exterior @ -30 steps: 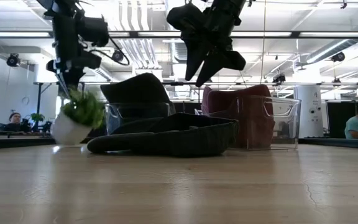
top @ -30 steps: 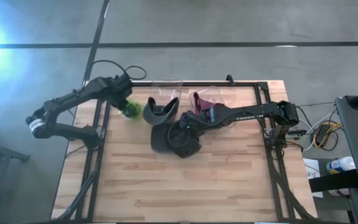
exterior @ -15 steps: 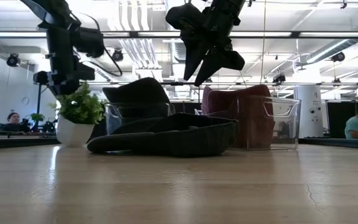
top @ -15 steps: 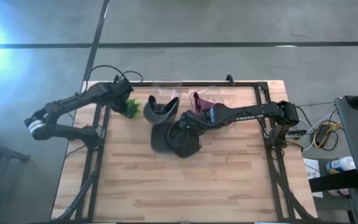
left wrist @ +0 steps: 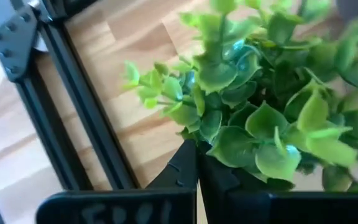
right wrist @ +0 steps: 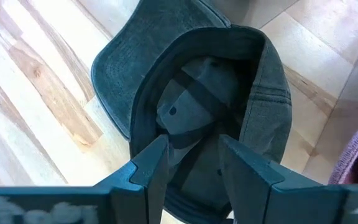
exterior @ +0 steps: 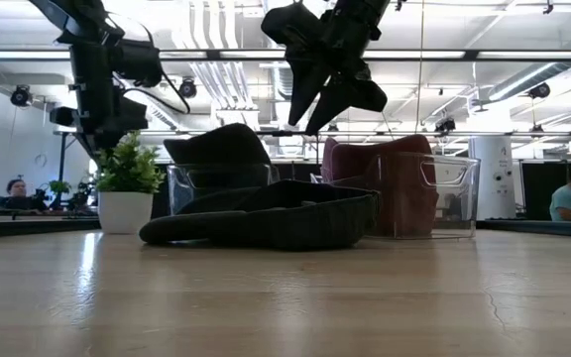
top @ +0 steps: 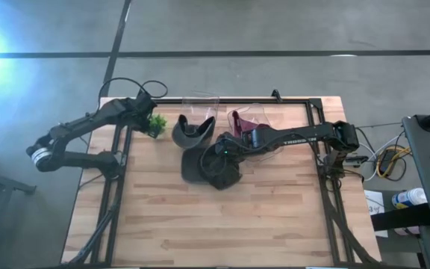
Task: Pick & Place hat
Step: Adjust the plant pot on the table, then put the black cap into the left transparent bin
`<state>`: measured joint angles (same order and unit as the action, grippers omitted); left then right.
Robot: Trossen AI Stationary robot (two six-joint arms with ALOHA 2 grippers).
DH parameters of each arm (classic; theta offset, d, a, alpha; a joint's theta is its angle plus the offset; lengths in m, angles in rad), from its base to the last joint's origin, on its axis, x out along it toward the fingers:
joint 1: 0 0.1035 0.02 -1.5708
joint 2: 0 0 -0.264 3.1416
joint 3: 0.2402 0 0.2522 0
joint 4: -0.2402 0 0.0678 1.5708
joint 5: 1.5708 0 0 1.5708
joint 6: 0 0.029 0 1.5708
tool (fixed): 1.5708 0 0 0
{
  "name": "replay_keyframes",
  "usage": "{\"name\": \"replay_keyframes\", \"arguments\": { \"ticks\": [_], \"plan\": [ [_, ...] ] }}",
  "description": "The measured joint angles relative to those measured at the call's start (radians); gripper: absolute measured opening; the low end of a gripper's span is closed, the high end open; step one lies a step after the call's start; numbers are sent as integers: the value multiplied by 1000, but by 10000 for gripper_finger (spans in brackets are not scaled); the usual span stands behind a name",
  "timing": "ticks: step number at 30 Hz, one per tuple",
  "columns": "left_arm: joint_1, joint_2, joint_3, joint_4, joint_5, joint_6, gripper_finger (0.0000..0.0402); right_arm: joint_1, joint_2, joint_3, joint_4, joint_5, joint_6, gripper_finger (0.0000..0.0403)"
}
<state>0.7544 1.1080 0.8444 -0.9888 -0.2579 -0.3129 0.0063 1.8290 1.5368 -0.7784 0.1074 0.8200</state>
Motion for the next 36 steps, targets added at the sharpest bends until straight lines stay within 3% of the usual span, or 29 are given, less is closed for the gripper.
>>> {"name": "replay_keyframes", "arguments": {
  "ticks": [5, 14, 24, 26, 31, 36],
  "plan": [
    [0, -2, 0, 2, -45, 35, 33, 0, 0, 0, 0, 0, 11, 137],
    [-2, -44, 1, -38, -47, 34, 121, 0, 0, -4, 1, -1, 3, 137],
    [-21, -248, 10, -35, -40, 53, 153, -1, 0, -5, 0, -6, -19, 137],
    [-57, -320, 19, 18, 33, 130, 154, -1, 0, -6, 0, -11, -23, 137],
    [-191, -467, 3, 165, 429, 303, 154, -1, 0, -6, 0, -31, -64, 137],
    [-423, -467, -67, 164, 447, 249, 154, 0, 0, -6, -10, -38, -99, 137]
  ]
}}
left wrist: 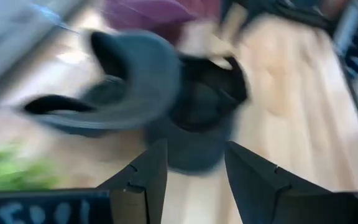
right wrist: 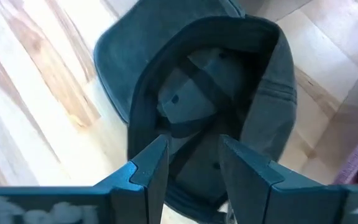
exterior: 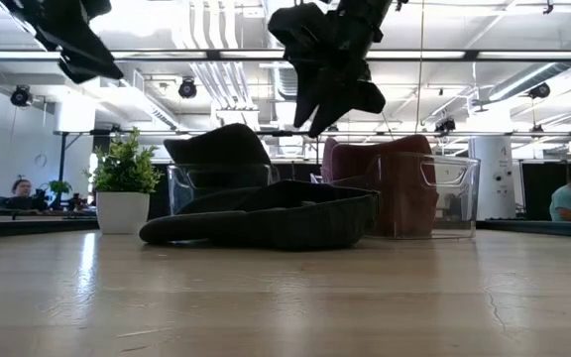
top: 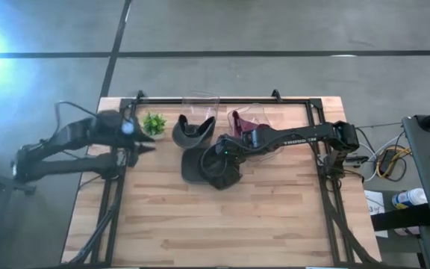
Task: Pick & Place hat
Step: Put the black cap into the left transparent bin
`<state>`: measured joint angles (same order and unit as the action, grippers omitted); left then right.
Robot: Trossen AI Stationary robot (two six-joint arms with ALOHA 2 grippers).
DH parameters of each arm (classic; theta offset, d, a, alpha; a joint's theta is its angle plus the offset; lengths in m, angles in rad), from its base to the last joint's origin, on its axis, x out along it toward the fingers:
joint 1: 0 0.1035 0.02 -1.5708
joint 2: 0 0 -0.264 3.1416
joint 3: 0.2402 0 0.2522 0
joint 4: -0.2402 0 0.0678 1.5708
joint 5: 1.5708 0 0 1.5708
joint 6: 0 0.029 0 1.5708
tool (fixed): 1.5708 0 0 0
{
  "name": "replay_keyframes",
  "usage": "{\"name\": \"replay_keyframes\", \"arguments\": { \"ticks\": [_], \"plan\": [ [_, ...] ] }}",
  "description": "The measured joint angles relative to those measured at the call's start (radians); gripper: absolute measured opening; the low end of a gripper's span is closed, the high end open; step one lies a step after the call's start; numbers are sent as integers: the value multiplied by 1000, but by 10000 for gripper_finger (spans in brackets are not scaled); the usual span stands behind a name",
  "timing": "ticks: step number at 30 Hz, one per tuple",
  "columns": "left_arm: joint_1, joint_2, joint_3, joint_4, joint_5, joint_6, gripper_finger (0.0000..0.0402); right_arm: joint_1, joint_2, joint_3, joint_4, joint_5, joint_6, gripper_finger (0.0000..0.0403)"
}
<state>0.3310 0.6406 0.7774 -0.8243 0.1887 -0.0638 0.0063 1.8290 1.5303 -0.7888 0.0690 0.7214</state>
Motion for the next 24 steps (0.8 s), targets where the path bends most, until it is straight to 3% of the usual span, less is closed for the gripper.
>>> {"name": "replay_keyframes", "arguments": {
  "ticks": [3, 7, 10, 14, 17, 21, 24],
  "plan": [
    [-212, 44, -60, 99, -78, -42, 154, 0, 0, 0, -50, -13, -13, 137],
    [-529, 144, -103, 234, -344, 94, 152, 6, -1, -2, -113, -43, -27, 137],
    [-696, 251, -118, 313, -520, 189, 152, 16, -1, -2, -131, -45, -37, 137],
    [-772, 414, -131, 389, -572, 133, 152, 34, -5, -2, -137, -47, -37, 137],
    [-773, 528, -103, 456, -598, 60, 152, 51, -6, -2, -151, -47, -38, 137],
    [-773, 666, -62, 470, -711, 28, 152, 78, -7, -4, -159, -47, -41, 137],
    [-772, 737, -32, 475, -723, 25, 152, 96, -8, -4, -159, -47, -40, 137]
  ]
}}
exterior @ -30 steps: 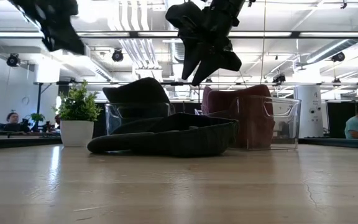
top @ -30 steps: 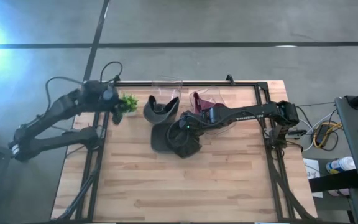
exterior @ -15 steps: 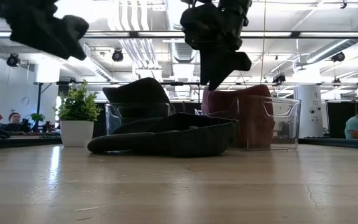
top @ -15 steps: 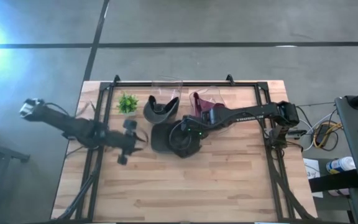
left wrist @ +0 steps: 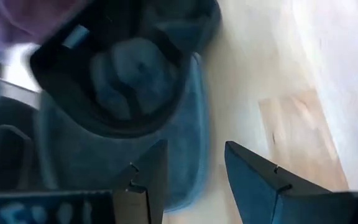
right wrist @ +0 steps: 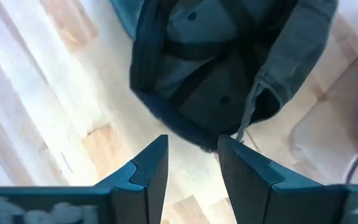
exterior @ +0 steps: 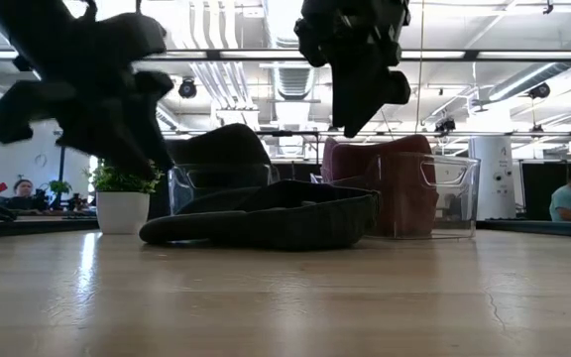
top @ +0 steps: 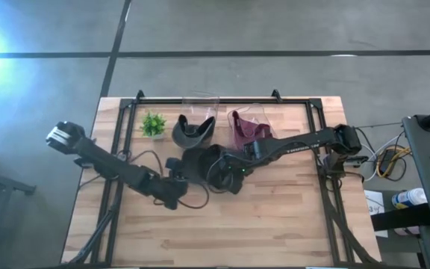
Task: Pick & Place hat
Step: Put the black cap into the left transparent bin
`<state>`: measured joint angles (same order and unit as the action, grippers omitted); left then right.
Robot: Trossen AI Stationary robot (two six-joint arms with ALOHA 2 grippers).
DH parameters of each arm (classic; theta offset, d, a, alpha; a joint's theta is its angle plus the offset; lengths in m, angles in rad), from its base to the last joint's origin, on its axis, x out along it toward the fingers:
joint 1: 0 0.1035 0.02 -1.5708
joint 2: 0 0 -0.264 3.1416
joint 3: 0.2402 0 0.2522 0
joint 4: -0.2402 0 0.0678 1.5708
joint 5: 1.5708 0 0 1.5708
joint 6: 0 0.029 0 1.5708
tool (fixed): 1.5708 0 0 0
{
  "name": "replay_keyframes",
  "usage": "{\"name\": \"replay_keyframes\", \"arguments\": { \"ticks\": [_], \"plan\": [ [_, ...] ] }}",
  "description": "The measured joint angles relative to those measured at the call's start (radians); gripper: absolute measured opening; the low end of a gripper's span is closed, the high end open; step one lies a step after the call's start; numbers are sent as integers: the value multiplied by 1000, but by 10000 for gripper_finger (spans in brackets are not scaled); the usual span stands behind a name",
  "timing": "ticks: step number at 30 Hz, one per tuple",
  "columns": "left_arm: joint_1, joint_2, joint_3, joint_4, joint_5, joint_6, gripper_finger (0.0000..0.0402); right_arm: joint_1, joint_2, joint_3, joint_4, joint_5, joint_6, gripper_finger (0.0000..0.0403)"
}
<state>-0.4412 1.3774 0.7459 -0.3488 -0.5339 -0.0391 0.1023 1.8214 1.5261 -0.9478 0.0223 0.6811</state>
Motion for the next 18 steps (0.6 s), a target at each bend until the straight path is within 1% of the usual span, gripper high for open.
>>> {"name": "replay_keyframes", "arguments": {
  "ticks": [2, 5, 10, 14, 16, 18],
  "plan": [
    [0, 41, 16, -4, 19, -17, 152, 11, 0, 0, 0, 1, 6, 137],
    [0, 78, 38, 20, 20, -48, 152, 24, 0, 0, 1, 2, 13, 137],
    [4, 146, 37, 92, 20, -73, 152, 38, -1, 0, 1, 6, 13, 137],
    [8, 211, 37, 110, 16, -75, 152, 50, -1, 0, 1, 28, 13, 137],
    [12, 239, 37, 123, -24, -85, 152, 53, -1, -1, 3, 44, 14, 137],
    [17, 270, 37, 137, -94, -105, 152, 54, -1, 0, 6, 52, 18, 137]
  ]
}}
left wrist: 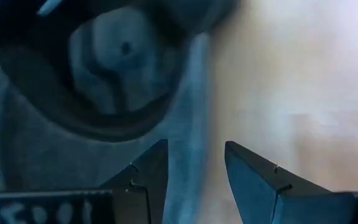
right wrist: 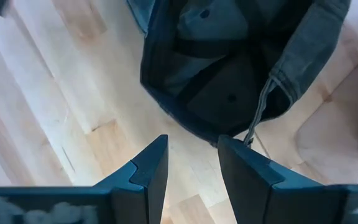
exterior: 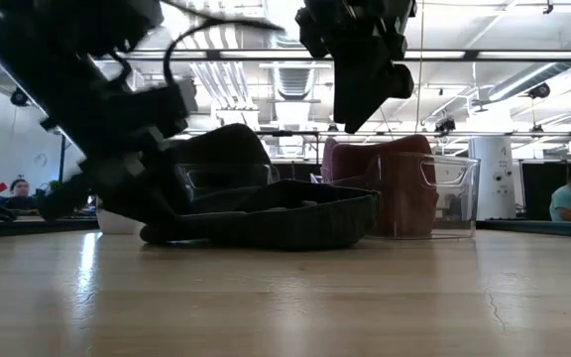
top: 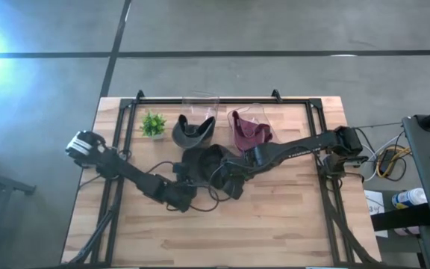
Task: Pick & Place hat
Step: Put the black cap into the left transparent bin
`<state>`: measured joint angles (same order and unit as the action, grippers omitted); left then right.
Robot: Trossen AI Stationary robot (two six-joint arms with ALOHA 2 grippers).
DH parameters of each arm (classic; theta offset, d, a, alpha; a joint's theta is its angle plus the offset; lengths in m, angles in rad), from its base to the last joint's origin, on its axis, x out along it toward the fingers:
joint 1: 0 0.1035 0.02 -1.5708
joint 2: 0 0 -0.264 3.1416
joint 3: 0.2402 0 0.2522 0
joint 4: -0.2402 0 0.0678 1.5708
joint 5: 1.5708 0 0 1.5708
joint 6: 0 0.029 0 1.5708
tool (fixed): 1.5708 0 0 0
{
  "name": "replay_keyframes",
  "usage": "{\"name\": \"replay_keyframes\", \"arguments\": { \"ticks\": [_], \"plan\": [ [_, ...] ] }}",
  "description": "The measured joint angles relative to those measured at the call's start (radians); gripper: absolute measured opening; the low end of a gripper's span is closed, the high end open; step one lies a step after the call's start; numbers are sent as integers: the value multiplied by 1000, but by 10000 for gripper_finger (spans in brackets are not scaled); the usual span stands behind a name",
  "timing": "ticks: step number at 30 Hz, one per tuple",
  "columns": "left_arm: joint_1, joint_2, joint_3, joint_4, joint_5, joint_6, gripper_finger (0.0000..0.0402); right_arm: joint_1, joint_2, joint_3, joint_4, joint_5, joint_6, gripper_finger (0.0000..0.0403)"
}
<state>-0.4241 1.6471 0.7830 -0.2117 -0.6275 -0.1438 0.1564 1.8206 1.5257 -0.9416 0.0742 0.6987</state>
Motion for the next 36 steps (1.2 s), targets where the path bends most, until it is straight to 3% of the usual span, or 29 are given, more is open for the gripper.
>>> {"name": "replay_keyframes", "arguments": {
  "ticks": [4, 10, 14, 19, 22, 28, 36],
  "plan": [
    [13, 52, 0, 57, -79, -13, 152, 8, 0, 0, 1, 5, 1, 137],
    [34, 100, 6, 123, -82, -19, 141, 34, -2, 0, -6, 6, -3, 137],
    [46, 116, 27, 125, -81, -54, 100, 58, -2, 0, -6, 26, -4, 137],
    [60, 133, 54, 128, -100, -54, 20, 95, -26, -2, -2, 76, -7, 137],
    [63, 135, 75, 112, -100, -49, 12, 109, -46, -2, 8, 86, -13, 135],
    [38, 81, 200, -145, -77, -145, 6, 121, -110, -5, 7, 108, -16, 120],
    [-83, -54, 387, -436, -82, -335, 5, 166, -201, -13, 4, 159, -37, 98]
  ]
}}
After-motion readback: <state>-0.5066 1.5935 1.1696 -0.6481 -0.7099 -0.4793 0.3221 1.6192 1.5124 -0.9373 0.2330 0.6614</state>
